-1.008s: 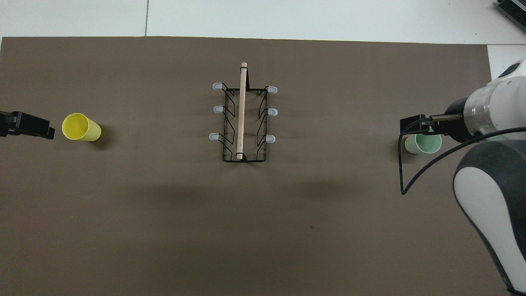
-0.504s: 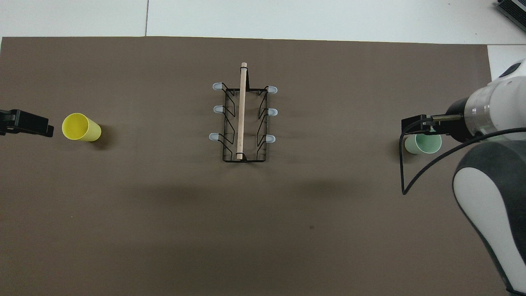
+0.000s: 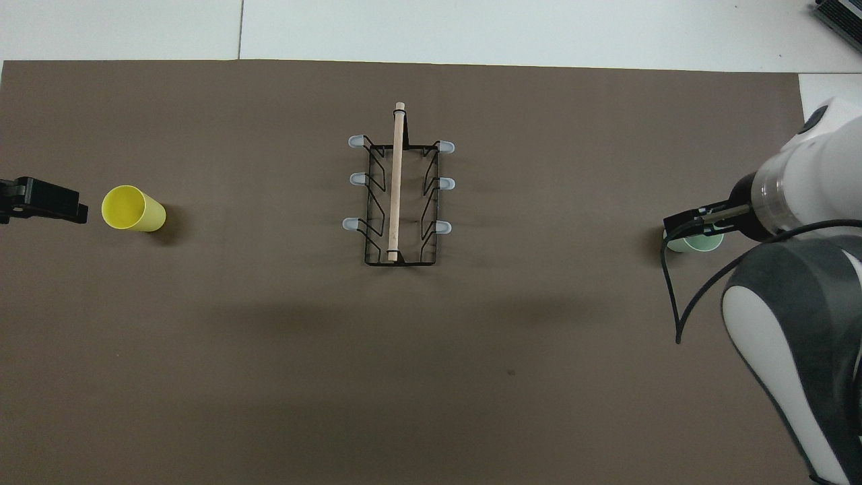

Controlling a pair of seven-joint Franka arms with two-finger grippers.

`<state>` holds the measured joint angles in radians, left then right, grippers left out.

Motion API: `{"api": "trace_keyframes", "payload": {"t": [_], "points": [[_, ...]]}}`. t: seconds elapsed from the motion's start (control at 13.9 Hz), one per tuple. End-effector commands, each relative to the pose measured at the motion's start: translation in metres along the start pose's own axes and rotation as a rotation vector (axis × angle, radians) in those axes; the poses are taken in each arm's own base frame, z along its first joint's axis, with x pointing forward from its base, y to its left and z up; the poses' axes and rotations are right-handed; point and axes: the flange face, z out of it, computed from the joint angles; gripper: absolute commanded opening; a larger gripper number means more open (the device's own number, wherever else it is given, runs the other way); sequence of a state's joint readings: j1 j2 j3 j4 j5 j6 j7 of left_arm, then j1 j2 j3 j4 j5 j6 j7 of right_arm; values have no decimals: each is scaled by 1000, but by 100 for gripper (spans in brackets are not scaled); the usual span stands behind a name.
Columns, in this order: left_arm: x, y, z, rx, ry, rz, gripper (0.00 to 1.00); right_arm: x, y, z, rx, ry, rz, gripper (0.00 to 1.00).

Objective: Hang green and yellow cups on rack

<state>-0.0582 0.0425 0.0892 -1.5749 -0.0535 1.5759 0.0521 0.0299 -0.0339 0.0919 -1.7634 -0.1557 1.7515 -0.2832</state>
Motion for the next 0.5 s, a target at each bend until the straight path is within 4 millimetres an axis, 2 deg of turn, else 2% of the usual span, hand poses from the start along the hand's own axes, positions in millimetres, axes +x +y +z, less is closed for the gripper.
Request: {"api": "trace_keyframes", "payload": {"t": [0.0,0.14,0.22,0.36,0.43], "points": [[30,-22,18,-43,-15,-114,100,-11,3,1,-10,-36,-109,100],[49,-39,30,-79,-20,-242,100,-15,2,8,-16,-60,-273,100],[58,-40,38,-88,-24,-322,100,-14,3,10,-58,-79,-358,100],[67,-62,50,-140,-24,-516,100,-9,2,19,-81,-96,-473,100],[71,-71,56,-159,-29,-611,99,-7,-6,27,-125,-121,-512,100]]}}
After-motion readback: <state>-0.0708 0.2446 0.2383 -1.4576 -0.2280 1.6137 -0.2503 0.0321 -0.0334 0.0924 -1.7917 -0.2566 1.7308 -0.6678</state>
